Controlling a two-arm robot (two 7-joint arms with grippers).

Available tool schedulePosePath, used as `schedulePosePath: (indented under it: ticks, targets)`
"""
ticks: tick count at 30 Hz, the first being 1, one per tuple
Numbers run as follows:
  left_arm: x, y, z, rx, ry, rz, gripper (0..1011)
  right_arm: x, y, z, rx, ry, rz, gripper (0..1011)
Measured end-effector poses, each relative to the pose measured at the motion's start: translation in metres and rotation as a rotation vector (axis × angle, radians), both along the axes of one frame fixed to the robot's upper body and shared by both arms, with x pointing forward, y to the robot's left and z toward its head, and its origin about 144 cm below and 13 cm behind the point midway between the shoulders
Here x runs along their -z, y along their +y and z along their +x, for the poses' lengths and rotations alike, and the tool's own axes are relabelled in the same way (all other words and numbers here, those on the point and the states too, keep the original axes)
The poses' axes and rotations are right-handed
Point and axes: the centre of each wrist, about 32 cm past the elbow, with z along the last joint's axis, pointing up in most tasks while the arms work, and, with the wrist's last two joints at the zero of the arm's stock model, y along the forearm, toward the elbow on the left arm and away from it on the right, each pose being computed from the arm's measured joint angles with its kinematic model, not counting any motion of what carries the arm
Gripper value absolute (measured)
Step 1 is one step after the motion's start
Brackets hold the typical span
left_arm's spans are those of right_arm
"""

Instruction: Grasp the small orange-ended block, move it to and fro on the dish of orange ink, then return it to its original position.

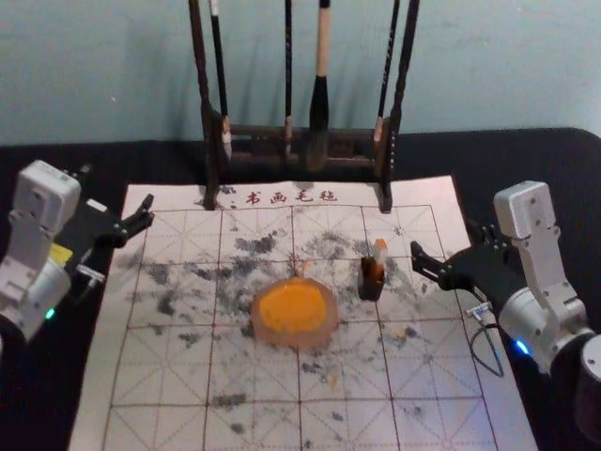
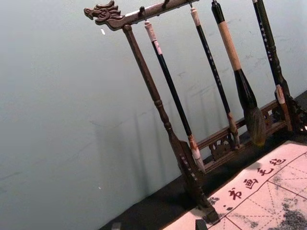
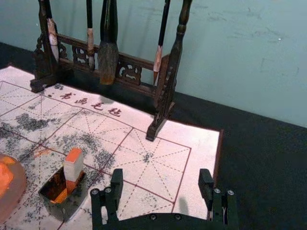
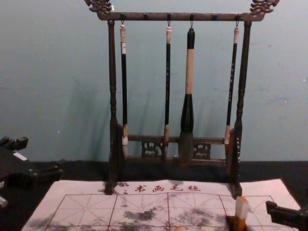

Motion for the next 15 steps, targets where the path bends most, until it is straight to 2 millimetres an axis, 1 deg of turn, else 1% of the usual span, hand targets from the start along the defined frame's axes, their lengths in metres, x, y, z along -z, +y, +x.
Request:
schedulePosePath:
  ticks: [15]
  targets:
    - [0.0000,0.0000,0.0000,0.000,0.000,0.000,1001,-0.0025,0.0002,-0.0003,-0.003,-0.015,0.004,1002]
